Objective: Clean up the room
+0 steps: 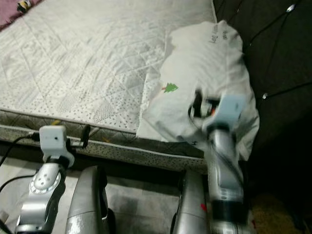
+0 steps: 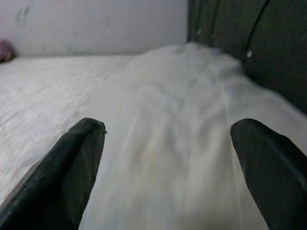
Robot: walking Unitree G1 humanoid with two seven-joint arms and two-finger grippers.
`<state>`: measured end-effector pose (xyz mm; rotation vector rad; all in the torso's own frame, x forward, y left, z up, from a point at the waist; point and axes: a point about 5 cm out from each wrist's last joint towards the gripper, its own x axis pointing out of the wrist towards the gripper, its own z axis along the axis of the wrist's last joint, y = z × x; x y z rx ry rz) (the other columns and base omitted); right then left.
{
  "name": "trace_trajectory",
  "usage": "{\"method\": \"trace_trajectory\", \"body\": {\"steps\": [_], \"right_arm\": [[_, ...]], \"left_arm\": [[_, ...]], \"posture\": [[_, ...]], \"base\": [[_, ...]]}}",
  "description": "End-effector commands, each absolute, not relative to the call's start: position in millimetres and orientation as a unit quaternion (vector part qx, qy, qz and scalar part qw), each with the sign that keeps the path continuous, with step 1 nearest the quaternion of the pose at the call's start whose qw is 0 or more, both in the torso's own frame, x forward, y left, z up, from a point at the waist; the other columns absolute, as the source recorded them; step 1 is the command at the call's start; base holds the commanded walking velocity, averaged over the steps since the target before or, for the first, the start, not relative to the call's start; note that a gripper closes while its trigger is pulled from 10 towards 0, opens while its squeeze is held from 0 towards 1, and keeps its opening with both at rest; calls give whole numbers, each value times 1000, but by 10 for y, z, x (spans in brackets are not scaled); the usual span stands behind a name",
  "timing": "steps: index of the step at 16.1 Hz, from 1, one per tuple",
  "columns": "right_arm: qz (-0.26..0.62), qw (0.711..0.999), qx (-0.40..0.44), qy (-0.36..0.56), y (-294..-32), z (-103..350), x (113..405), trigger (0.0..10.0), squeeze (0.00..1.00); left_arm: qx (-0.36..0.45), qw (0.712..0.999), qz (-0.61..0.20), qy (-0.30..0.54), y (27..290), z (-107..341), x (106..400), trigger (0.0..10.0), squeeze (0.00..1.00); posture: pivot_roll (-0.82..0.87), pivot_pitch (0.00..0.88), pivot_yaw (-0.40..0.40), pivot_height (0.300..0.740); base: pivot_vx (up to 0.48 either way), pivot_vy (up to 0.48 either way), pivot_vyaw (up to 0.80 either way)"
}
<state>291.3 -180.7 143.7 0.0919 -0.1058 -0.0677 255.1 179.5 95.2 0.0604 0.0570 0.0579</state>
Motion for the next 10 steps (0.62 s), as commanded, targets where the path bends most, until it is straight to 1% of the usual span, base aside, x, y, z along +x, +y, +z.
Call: {"method": "trace_trajectory", "body": {"steps": [1,2,3,7,10], "right_arm": [[-14,997,53,-61,-1768,1456,2849,10000,0],[-22,996,64,-51,-1770,1394,2770,10000,0],[-22,996,70,-49,-1761,1388,2772,10000,0],[-10,996,59,-63,-1744,1514,2891,10000,0],[28,997,29,-65,-1697,1557,2921,10000,0]], "left_arm": [[27,999,34,25,1791,953,2582,10000,0],[23,999,31,18,1765,966,2649,10000,0],[22,999,29,16,1753,974,2674,10000,0],[19,1000,23,2,1709,1023,2788,10000,0],[17,999,28,-5,1701,1056,2815,10000,0]], "posture": [[-18,0,-9,511],[-28,0,-1,531],[-33,0,3,540],[-37,0,3,583],[-34,0,13,622]], "base": [[0,0,0],[0,0,0],[0,0,0],[0,0,0],[0,0,0]]}}
